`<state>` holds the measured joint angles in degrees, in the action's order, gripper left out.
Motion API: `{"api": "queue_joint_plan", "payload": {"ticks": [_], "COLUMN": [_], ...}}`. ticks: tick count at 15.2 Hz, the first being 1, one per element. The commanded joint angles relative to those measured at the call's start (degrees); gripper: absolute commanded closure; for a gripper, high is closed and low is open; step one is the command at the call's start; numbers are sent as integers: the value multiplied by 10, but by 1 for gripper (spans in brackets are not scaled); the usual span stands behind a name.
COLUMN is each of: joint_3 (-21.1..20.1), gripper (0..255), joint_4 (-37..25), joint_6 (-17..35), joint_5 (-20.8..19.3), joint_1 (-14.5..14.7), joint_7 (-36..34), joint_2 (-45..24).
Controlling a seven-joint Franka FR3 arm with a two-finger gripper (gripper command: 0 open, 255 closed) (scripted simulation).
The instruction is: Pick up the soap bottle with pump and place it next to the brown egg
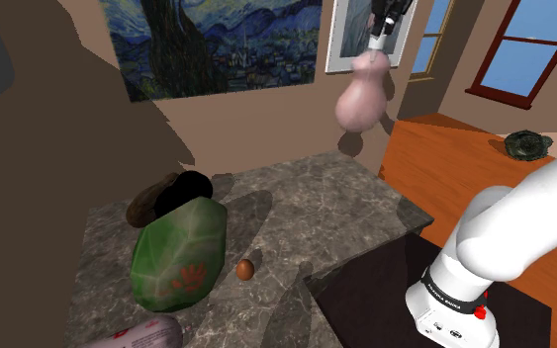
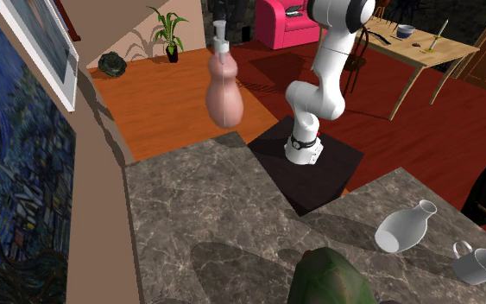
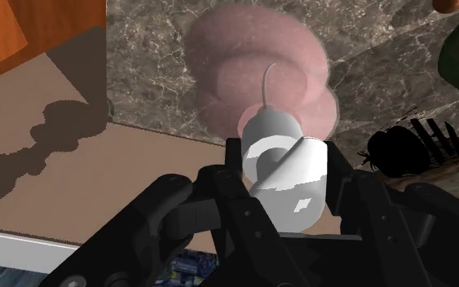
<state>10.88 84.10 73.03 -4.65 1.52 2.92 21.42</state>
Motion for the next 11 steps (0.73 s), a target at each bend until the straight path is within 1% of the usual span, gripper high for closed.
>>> {"api": "queue_joint_plan", "payload": {"ticks": [1, 6, 11], "joint_3": [-25, -82, -138], "gripper": [255, 255, 255], "joint_4": [12, 9, -14], "joint_6": [3, 1, -2], "joint_5": [2, 12, 20], "joint_1": [7, 24, 43], "joint_7": [-33, -109, -184], "joint_2": [8, 2, -21]}}
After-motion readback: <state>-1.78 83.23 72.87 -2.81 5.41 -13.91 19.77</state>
